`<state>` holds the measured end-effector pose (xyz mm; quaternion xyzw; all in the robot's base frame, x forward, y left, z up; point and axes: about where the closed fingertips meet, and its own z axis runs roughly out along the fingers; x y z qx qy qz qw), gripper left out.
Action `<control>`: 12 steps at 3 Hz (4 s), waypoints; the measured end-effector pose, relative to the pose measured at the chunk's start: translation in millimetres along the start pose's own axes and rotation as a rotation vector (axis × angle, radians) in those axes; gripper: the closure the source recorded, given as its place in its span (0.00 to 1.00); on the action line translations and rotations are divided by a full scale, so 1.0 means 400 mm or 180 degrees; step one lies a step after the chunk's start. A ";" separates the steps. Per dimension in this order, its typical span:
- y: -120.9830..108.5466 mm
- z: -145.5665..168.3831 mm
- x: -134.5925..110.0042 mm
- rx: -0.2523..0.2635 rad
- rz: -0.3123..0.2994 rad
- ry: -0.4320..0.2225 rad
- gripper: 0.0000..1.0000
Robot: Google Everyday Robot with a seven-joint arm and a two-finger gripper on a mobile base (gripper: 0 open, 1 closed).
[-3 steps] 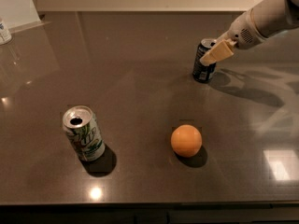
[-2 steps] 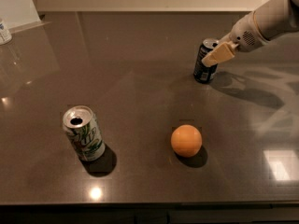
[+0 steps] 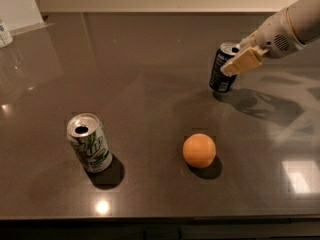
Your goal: Move pepsi can near orange
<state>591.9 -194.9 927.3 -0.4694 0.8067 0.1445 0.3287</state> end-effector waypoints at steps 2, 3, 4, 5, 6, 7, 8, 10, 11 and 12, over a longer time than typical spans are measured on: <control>0.170 -0.062 -0.008 -0.0300 -0.0379 0.0062 1.00; 0.235 -0.028 -0.026 -0.0495 -0.0486 0.0046 1.00; 0.274 0.007 -0.041 -0.0635 -0.0537 0.0041 1.00; 0.321 0.030 -0.049 -0.0764 -0.0585 0.0048 1.00; 0.344 0.040 -0.049 -0.0817 -0.0602 0.0058 1.00; 0.371 0.063 -0.042 -0.0859 -0.0620 0.0119 0.82; 0.386 0.080 -0.037 -0.0889 -0.0631 0.0157 0.59; 0.396 0.086 -0.038 -0.0902 -0.0643 0.0155 0.12; 0.399 0.087 -0.040 -0.0903 -0.0653 0.0157 0.00; 0.399 0.087 -0.040 -0.0903 -0.0653 0.0157 0.00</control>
Offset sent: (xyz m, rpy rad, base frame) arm -0.1042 0.0418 0.0172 -0.0368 0.0268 0.2349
